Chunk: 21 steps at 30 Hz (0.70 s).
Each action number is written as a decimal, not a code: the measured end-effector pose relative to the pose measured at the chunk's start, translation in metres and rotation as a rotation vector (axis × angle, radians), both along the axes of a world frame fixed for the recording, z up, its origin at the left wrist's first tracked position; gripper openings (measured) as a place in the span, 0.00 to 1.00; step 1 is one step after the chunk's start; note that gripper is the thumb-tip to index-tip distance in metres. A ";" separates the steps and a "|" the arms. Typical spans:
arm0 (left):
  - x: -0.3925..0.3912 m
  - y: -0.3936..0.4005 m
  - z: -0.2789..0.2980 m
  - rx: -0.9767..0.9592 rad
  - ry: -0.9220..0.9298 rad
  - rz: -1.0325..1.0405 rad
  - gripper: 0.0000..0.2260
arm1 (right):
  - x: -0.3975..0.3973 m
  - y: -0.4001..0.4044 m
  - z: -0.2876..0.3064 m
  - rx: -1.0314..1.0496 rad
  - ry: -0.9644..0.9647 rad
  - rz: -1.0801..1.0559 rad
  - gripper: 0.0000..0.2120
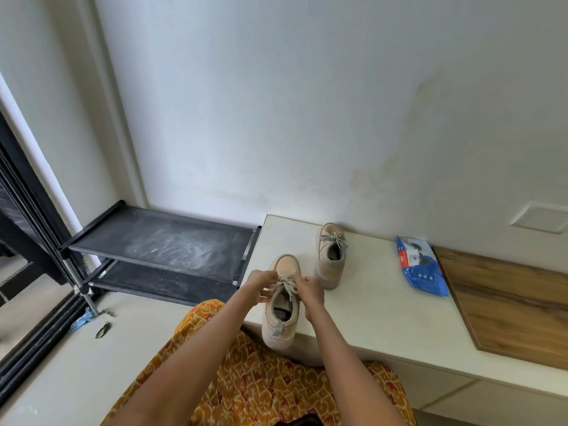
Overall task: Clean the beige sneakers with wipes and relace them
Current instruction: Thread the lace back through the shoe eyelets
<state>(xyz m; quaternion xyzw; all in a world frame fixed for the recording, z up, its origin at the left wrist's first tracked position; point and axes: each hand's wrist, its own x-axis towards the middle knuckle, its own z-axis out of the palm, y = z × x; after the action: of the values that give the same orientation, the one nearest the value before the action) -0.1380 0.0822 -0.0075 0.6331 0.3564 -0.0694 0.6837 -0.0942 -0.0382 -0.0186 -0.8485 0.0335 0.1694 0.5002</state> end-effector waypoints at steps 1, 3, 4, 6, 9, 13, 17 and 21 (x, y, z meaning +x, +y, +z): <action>0.000 -0.001 0.000 0.039 -0.005 -0.012 0.04 | -0.001 -0.001 0.000 -0.012 -0.011 -0.002 0.17; -0.001 0.001 -0.001 0.090 -0.019 -0.054 0.06 | -0.001 -0.002 0.001 -0.027 -0.035 0.026 0.17; -0.002 0.004 0.000 0.099 -0.020 -0.074 0.06 | 0.000 -0.004 0.002 -0.026 -0.044 0.057 0.17; -0.004 0.008 0.002 0.100 -0.025 -0.114 0.08 | 0.000 -0.009 0.004 -0.019 -0.070 0.146 0.19; -0.008 0.012 0.006 0.114 -0.040 -0.164 0.10 | 0.002 -0.018 0.004 -0.014 -0.094 0.268 0.21; -0.009 0.010 0.007 0.117 -0.053 -0.141 0.10 | 0.005 -0.021 0.002 -0.099 -0.152 0.294 0.16; -0.010 0.005 0.007 0.142 -0.067 -0.077 0.07 | 0.002 -0.016 0.004 -0.150 -0.181 0.260 0.16; -0.013 0.000 0.004 0.304 -0.065 -0.074 0.10 | -0.005 -0.014 0.006 -0.108 -0.148 0.210 0.15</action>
<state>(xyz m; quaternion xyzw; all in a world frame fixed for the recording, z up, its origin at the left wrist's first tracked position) -0.1507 0.0818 -0.0037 0.7440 0.3170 -0.0191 0.5879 -0.0988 -0.0527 -0.0121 -0.8833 -0.0835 0.1557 0.4343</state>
